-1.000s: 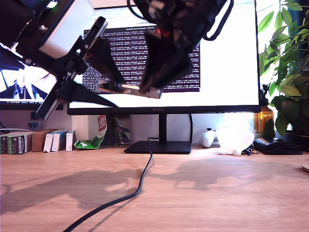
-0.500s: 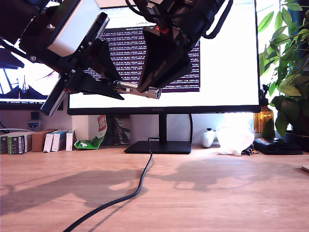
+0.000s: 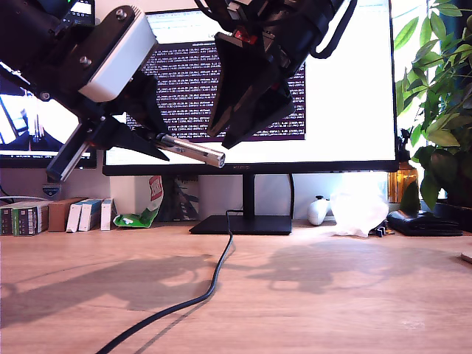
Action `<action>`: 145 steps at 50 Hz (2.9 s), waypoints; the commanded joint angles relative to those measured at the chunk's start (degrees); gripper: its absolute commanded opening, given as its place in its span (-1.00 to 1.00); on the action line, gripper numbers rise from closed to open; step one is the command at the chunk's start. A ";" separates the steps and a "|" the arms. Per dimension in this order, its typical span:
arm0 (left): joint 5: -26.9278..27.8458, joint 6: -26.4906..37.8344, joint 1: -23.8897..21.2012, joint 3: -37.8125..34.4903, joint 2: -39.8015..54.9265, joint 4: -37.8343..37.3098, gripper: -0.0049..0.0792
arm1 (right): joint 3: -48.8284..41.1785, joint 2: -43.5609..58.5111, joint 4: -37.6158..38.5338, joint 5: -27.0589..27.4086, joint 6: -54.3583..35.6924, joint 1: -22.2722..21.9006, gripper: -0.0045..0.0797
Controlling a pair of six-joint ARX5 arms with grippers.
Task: Pick the metallic laser pointer with your right arm, pass it to your left arm, then place it down to the left side of the table
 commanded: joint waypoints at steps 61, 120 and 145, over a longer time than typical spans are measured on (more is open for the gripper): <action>-4.59 -1.99 0.46 -0.48 0.66 0.52 -0.94 | 1.88 -5.81 12.39 23.17 21.33 -29.66 -0.92; 4.07 -60.43 11.04 16.96 0.68 -32.72 -0.94 | -32.92 -59.43 27.19 42.34 20.87 -23.71 -0.92; 11.89 -70.40 15.82 29.57 13.27 -54.47 -0.94 | -48.09 -78.44 23.21 42.31 19.32 -17.64 -0.92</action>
